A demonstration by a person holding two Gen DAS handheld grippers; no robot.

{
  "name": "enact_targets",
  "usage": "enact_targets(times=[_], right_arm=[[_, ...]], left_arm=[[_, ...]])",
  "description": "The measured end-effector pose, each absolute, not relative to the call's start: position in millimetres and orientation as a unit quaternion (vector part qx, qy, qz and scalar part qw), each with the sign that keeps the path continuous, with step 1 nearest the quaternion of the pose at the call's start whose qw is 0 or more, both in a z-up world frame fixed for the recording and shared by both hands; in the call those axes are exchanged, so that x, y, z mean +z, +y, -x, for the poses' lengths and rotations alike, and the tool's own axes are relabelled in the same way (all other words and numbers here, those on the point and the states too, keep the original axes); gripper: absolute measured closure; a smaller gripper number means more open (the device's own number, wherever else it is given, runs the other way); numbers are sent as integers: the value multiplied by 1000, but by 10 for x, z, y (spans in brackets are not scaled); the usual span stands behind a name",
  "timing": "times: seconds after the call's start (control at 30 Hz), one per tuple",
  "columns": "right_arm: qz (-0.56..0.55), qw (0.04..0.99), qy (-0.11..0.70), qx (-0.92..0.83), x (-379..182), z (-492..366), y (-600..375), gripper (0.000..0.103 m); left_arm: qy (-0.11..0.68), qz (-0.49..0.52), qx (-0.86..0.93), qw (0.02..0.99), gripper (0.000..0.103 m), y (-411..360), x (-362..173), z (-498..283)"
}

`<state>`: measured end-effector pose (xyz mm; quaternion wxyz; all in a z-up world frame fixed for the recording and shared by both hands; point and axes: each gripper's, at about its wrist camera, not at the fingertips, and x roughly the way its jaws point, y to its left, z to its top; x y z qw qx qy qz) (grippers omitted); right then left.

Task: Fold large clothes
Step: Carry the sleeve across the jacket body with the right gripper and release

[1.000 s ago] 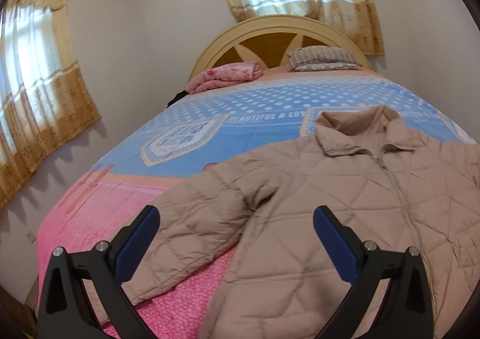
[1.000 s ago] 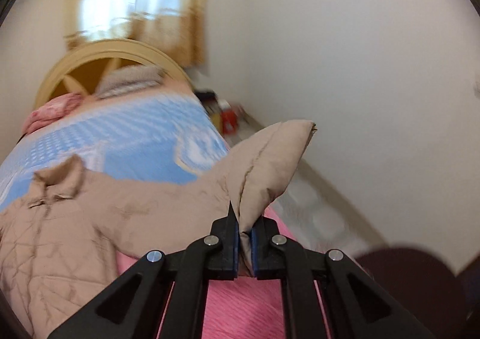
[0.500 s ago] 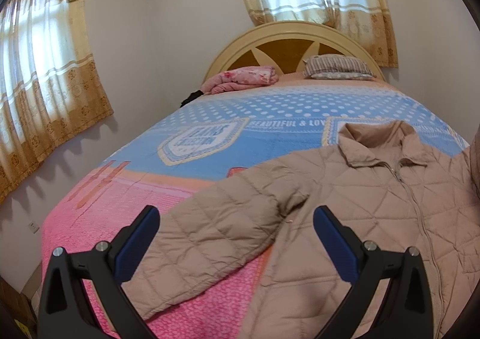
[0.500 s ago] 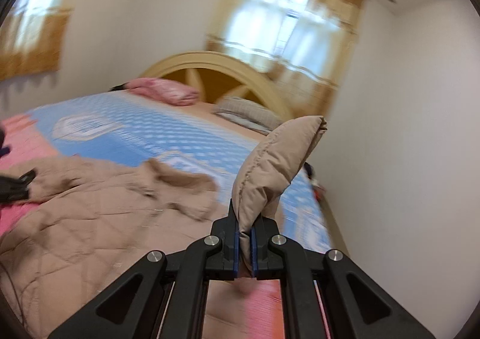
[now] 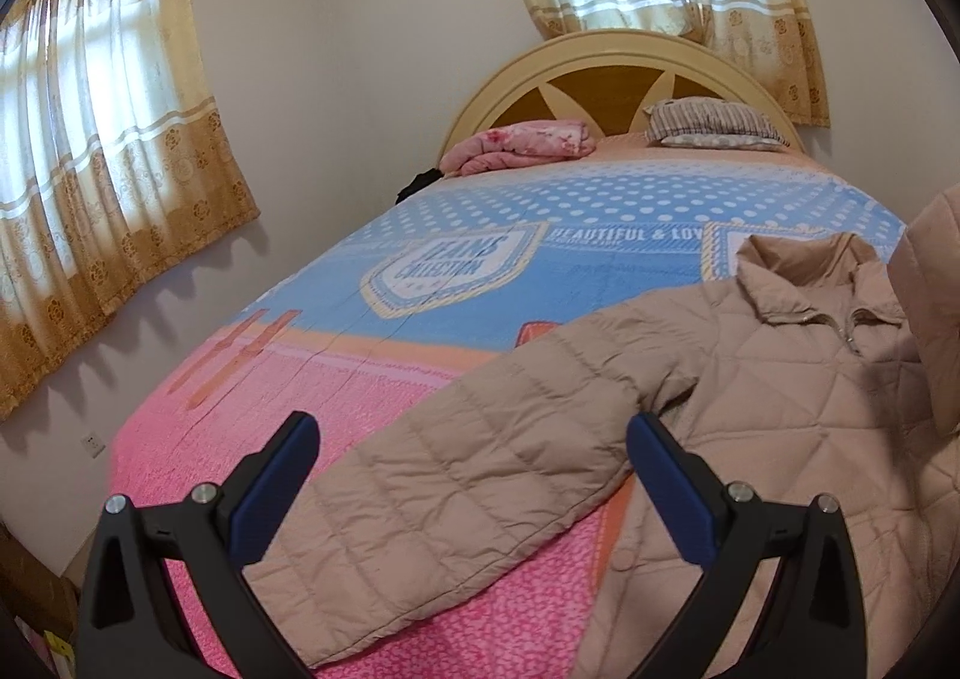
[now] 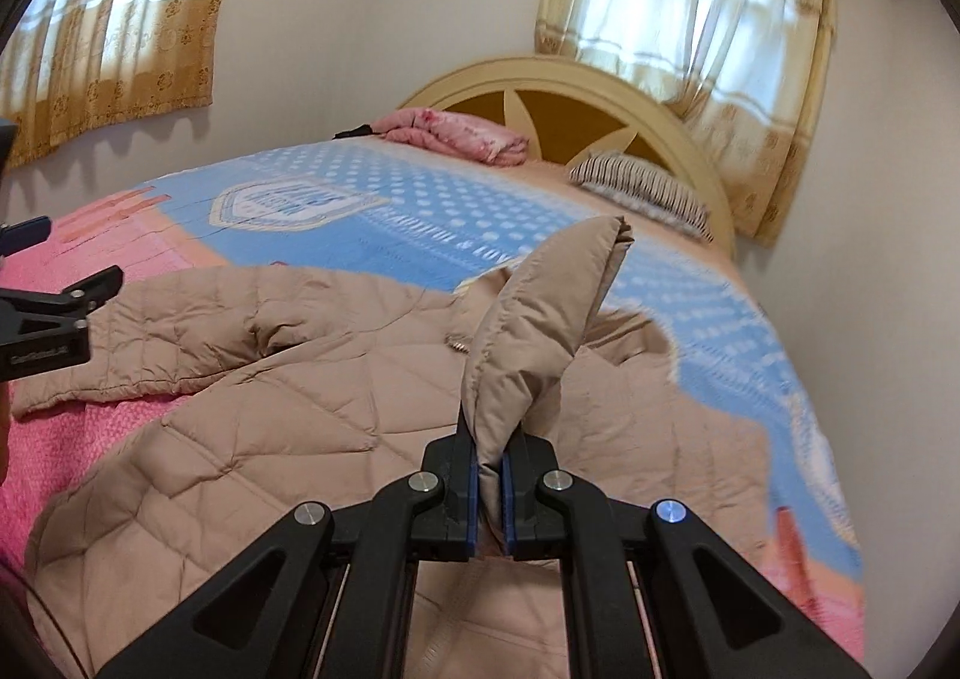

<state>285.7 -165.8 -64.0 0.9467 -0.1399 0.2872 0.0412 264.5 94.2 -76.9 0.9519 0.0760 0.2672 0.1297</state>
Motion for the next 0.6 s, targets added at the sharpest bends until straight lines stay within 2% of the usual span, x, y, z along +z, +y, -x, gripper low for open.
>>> enact_targets(times=[0.6], right_arm=[[112, 923, 361, 63, -1303, -3248, -1482, 98]], left_arm=[[270, -93, 132, 949, 0, 860, -724, -2737]])
